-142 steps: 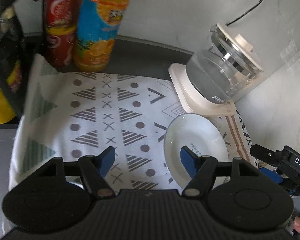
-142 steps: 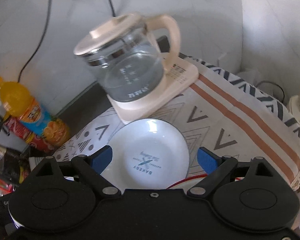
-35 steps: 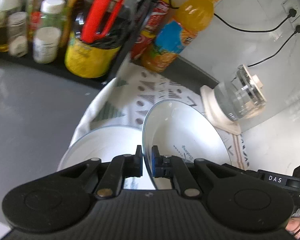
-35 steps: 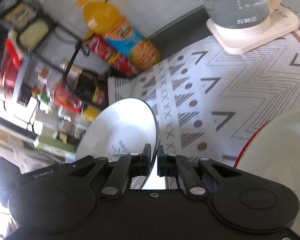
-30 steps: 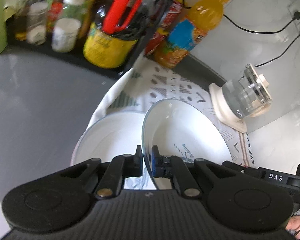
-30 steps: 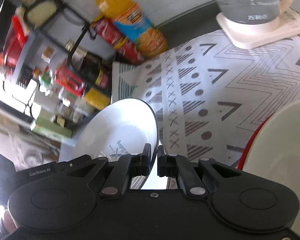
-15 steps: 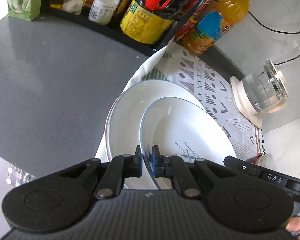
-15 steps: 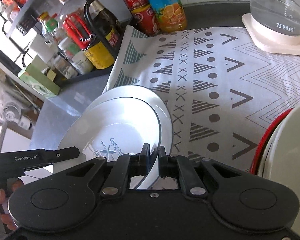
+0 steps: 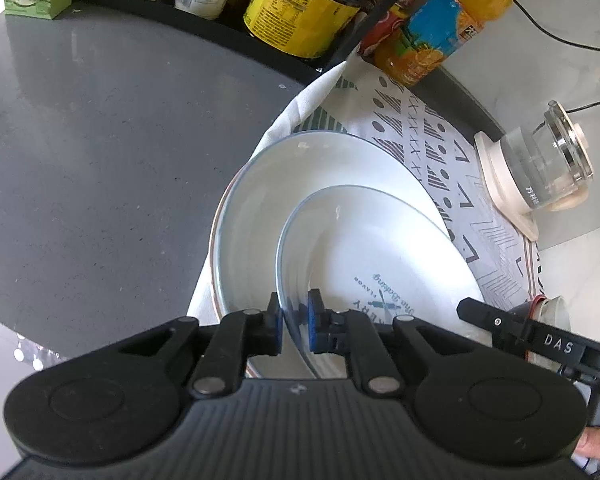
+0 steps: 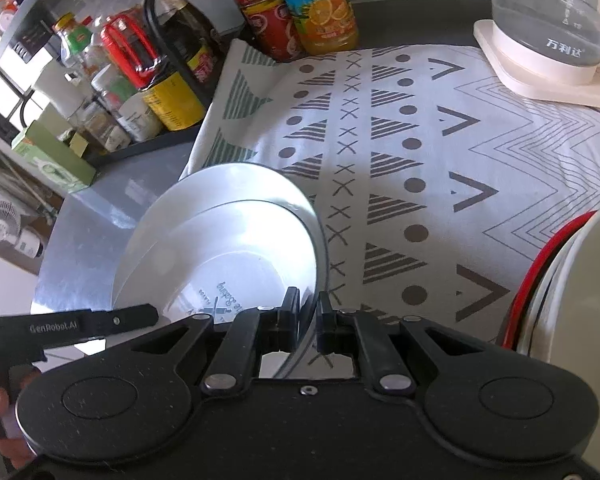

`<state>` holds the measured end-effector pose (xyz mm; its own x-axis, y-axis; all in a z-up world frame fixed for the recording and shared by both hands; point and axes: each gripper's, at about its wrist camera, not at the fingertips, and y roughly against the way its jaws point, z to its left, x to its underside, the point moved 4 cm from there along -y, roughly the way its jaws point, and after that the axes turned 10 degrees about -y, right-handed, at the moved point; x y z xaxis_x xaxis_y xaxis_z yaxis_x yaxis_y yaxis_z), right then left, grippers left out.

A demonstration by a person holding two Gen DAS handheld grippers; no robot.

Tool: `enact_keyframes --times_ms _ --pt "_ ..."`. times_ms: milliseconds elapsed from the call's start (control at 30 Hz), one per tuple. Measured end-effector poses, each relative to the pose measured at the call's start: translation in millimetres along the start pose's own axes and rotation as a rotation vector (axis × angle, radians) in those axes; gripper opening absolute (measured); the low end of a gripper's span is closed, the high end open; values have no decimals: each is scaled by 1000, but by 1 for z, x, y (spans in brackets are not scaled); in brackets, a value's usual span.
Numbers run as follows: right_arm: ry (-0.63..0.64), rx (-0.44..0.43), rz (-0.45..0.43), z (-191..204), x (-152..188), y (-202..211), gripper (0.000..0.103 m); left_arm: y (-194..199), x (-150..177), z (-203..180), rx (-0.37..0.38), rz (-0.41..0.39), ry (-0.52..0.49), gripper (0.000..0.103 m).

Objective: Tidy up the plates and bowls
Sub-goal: 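Lower the 'Bakery' plate onto the 'Sweet' plate and open both grippers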

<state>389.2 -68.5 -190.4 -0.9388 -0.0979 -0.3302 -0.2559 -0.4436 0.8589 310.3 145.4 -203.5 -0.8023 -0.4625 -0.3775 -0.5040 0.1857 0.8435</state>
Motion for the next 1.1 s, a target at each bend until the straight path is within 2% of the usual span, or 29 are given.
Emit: enact_keyframes --times_ms 200,333,467,567,633,733,833,1100 --pt "-4 28 -5 -3 -6 -6 7 -13 -3 -2 -2 53 -14 11" --pt "-20 23 -19 -5 -8 -8 7 -13 -8 -4 -38 55 -52 12" --pt "-23 25 -21 -4 -10 -10 7 1 -21 -4 -68 24 -97 12" --pt "-26 29 -20 -4 -10 -12 7 14 -29 -4 -109 0 -121 24" --pt "-20 35 -20 -2 -10 -13 8 23 -32 -7 -121 -22 -142 44" --pt "-6 52 -16 1 -11 -17 10 32 -35 -8 -125 -64 -147 59" --pt "-8 57 -7 2 -11 -21 11 31 -36 -4 -139 -68 -142 61" --pt "-16 57 13 2 -10 -27 14 7 -28 20 -169 9 -83 60"
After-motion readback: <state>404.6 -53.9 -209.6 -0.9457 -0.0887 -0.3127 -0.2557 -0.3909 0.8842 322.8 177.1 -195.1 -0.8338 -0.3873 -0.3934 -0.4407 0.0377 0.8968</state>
